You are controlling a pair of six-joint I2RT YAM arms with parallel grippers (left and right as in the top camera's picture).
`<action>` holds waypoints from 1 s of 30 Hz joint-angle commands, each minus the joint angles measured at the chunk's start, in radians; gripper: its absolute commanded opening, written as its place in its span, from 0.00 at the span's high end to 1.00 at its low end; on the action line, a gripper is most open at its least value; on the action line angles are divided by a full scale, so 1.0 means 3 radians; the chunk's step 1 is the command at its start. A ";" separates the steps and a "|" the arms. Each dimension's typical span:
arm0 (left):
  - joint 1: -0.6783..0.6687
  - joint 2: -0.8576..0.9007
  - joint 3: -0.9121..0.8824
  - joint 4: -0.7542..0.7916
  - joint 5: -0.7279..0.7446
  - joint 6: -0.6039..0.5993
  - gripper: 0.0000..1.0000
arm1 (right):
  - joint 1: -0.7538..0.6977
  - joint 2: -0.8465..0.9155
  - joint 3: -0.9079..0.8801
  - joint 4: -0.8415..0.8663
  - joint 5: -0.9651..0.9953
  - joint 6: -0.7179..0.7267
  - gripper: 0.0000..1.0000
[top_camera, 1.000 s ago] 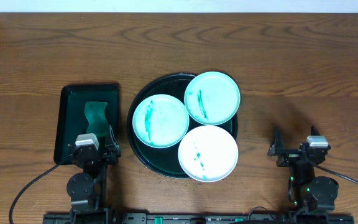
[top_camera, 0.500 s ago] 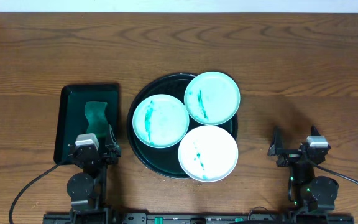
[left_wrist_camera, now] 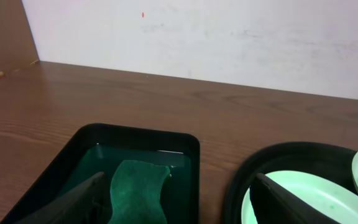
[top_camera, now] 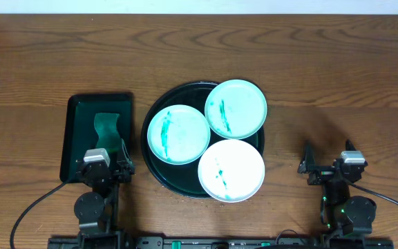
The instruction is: Clean dirty plates on tray and stack at the side
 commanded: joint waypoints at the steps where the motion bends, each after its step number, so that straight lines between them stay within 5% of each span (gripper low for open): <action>1: -0.0003 0.0008 -0.0029 -0.0153 -0.0004 0.0033 0.27 | 0.0009 -0.0019 -0.0006 -0.0010 -0.0014 0.0031 0.01; 30: -0.0001 0.0008 0.0009 -0.0165 0.0280 0.0036 0.27 | 0.0009 -0.0019 -0.0005 0.0172 -0.0106 0.0047 0.01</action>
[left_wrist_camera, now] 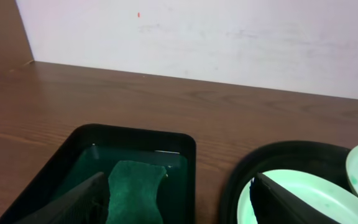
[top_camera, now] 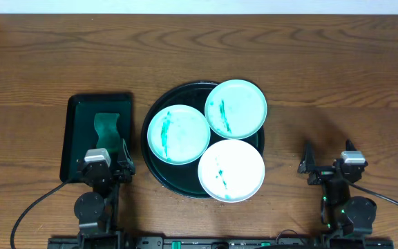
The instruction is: Clean dirty plates on tray and stack at the side
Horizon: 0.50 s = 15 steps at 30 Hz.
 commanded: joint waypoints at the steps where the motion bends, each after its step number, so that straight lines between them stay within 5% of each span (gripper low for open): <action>1: -0.0003 0.0009 0.0015 -0.0174 0.0239 0.0036 0.27 | 0.0009 -0.0020 -0.0005 0.0154 -0.0093 0.0045 0.01; 15: -0.0001 0.1235 0.1164 -0.0484 0.0586 0.0126 0.27 | 0.0009 0.0456 0.0584 0.0308 -0.0493 0.0177 0.01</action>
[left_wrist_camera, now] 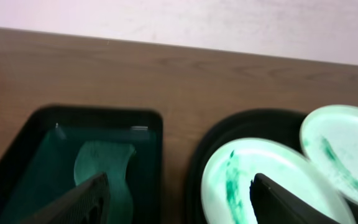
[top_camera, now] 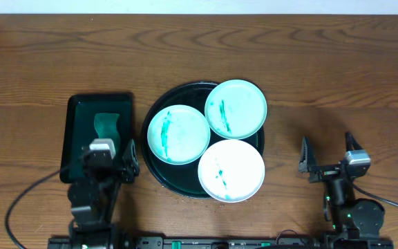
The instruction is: Clean dirty plates on tray and stack at the side
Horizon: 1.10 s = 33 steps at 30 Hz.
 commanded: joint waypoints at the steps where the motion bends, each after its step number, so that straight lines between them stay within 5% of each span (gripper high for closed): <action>1: -0.0001 0.0493 0.0577 -0.0107 0.0192 0.0146 0.27 | 0.0009 0.0333 0.0404 -0.0062 -0.0167 0.0061 0.01; 12: -0.0003 0.2146 0.2533 -0.1633 0.0304 0.0459 0.27 | 0.0009 0.1970 0.1882 -0.0973 -0.0348 0.0058 0.01; 19: -0.0003 0.3010 0.3632 -0.2719 0.0305 0.0586 0.27 | 0.0010 0.3081 0.2972 -0.2085 -0.0585 0.0048 0.01; 24: -0.0001 0.3318 0.3744 -0.2797 0.0306 0.0581 0.27 | 0.0009 0.3726 0.3455 -0.2543 -0.0874 0.0057 0.01; 33: -0.0005 0.3534 0.3744 -0.2684 0.0483 0.0533 0.27 | 0.0164 0.4363 0.3468 -0.1920 -0.1457 0.0862 0.07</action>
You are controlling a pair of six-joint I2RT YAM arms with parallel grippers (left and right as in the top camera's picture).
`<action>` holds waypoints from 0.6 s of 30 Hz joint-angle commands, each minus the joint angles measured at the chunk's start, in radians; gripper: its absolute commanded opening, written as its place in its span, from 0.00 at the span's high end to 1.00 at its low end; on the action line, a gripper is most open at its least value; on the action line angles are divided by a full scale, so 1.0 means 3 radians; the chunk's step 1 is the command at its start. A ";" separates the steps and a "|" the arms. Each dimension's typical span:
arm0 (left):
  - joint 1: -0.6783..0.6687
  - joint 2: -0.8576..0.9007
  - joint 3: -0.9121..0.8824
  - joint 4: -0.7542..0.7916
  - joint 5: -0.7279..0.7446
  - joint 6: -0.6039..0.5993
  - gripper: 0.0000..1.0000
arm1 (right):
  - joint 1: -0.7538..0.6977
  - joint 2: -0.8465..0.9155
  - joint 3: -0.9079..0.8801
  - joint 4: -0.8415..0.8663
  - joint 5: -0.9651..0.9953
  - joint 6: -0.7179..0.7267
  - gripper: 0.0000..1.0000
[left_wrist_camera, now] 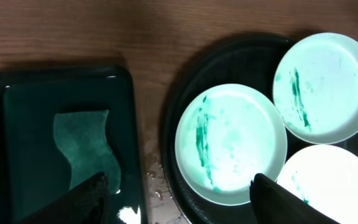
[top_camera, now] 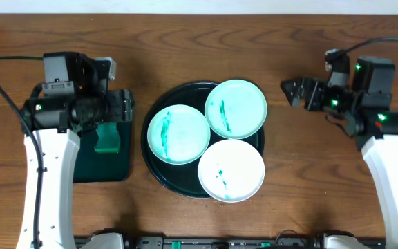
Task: Clean dirty plates on tray and stack at the side
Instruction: 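Reach the right gripper to the rim of the left white plate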
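Observation:
Three mint-green plates smeared with green lie on a round black tray (top_camera: pixel 152 160): one at the left (top_camera: pixel 178 133), one at the back right (top_camera: pixel 235 108), one at the front (top_camera: pixel 231 170). The left wrist view looks straight down on the same plates (left_wrist_camera: pixel 232 137), (left_wrist_camera: pixel 325 87), (left_wrist_camera: pixel 328 183). A green sponge (top_camera: pixel 107 140) (left_wrist_camera: pixel 86 146) lies in water in a rectangular black tray (top_camera: pixel 81 169). My left gripper (top_camera: pixel 116 111) (left_wrist_camera: pixel 179 202) hangs open high above the gap between the two trays, holding nothing. My right gripper (top_camera: pixel 297 93) is open in the air to the right of the round tray.
The wooden table (top_camera: pixel 199 48) stretches bare behind and to the right of the trays. Water drops lie on the wood between the two trays (left_wrist_camera: pixel 151 186). A cable (top_camera: pixel 5 62) loops off the left arm.
Both arms have risen from the table's front edge and moved toward the back. The left gripper is now above the sponge tray's right side, the right gripper beside the back-right plate. The plates lie unmoved.
At the two oldest moments both arms rested low at the front edge, grippers open, the left camera looking level over the sponge tray. Then the left arm had tilted up a little. Now both arms stand high over the table, still open and empty.

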 commanded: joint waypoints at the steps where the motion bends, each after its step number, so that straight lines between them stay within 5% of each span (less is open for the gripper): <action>1: -0.0004 0.0008 0.0065 0.0023 0.0086 0.0031 0.27 | 0.0228 0.0209 0.0078 0.0048 -0.0225 0.0352 0.07; 6: -0.0004 0.0008 0.0065 0.0009 -0.0056 0.0023 0.27 | 0.0729 0.0553 0.0230 -0.0028 0.0108 0.0504 0.12; 10: -0.0004 0.0009 0.0064 -0.0037 -0.0632 -0.0546 0.27 | 0.1256 0.0890 0.0645 -0.0336 0.0801 0.0504 0.15; 18: 0.0000 0.0009 0.0064 -0.0118 -0.1583 -0.1072 0.27 | 0.1954 0.1637 0.1275 -0.0652 0.1291 0.0930 0.44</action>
